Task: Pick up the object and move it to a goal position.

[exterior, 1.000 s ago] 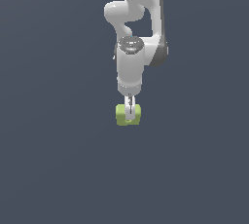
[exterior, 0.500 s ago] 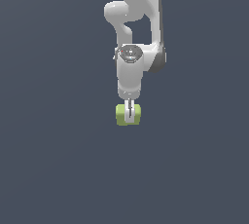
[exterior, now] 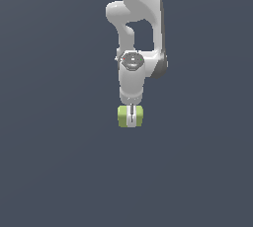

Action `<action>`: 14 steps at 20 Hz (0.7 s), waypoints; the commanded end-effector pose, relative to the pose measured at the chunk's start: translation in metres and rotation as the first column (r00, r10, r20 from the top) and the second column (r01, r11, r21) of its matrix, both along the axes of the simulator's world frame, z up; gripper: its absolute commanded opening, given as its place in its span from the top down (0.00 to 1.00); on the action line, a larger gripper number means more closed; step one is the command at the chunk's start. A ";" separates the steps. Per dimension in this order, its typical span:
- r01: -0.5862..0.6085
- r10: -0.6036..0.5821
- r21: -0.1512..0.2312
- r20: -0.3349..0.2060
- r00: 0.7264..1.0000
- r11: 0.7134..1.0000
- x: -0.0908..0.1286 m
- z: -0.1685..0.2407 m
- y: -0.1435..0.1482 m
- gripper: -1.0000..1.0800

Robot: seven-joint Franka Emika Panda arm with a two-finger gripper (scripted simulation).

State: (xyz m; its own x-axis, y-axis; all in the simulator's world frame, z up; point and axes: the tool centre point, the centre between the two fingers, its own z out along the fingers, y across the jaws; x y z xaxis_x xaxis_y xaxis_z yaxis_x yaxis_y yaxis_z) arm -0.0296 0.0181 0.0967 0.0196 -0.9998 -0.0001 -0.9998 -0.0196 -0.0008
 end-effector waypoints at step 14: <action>0.000 0.000 0.000 0.001 1.000 1.000 -0.003 0.008 0.008 1.00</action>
